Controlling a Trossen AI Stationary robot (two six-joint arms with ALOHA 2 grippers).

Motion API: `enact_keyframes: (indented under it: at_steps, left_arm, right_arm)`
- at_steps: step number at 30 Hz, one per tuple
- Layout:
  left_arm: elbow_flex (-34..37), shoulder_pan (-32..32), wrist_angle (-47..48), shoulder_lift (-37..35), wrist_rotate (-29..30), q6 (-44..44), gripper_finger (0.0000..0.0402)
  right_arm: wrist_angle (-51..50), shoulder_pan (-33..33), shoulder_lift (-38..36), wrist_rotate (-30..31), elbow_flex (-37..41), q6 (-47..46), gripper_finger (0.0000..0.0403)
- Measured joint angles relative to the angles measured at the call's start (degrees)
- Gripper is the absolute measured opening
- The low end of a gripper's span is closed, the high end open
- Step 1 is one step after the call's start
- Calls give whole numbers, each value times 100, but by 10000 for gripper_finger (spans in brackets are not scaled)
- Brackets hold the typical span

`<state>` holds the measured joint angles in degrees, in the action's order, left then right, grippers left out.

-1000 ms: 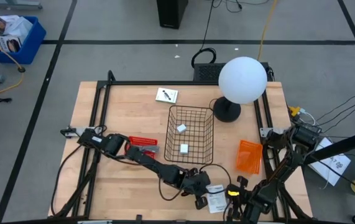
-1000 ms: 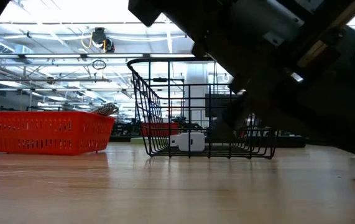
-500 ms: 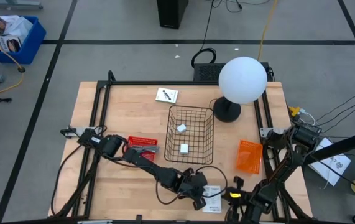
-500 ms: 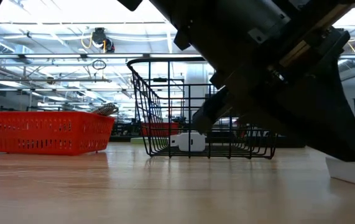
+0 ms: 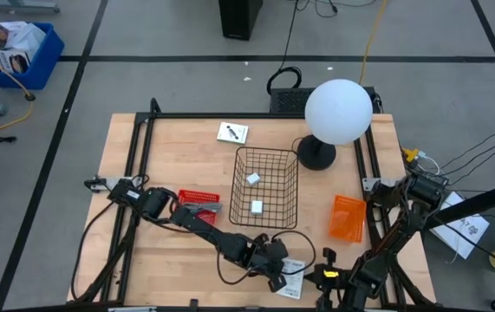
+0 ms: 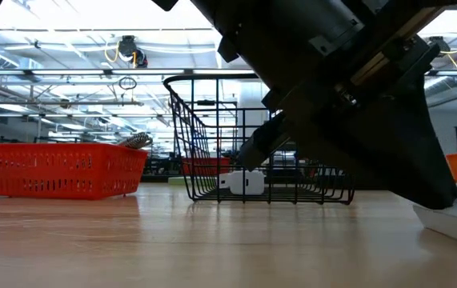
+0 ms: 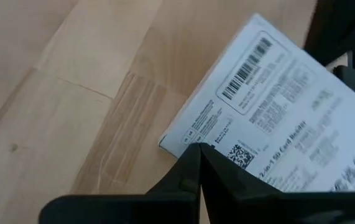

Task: Pick and place items into bin
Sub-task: Put the bottom card reader box into the orange basket

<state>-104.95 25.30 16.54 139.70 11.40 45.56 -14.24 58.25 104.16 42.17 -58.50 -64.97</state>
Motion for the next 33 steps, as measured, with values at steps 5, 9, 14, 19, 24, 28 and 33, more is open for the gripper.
enact_keyframes:
  at_steps: [5, 9, 14, 19, 24, 28, 33]
  left_arm:
    - [0, 2, 2, 0, 2, 17, 7]
    - [2, 4, -10, 0, 2, 111, 8]
    - [6, -3, -64, 10, 88, 131, 21]
    - [4, -9, -165, 11, 144, 177, 10]
    - [8, 19, -284, 50, 150, 98, 8]
    - [11, 29, -457, 47, 70, -6, 21]
    - [11, 39, -495, 35, 134, 2, 18]
  right_arm:
    - [116, -81, -6, -4, -4, 137, 0]
    - [188, -137, -6, 10, -6, 323, 0]
    - [581, -266, -9, 316, -18, 747, 0]
    - [693, -401, -11, 217, -13, 980, 0]
    - [328, -508, 39, 137, 37, 885, 0]
    - [239, -590, 26, 152, 26, 873, 0]
    - [456, -601, 24, 59, 92, 868, 0]
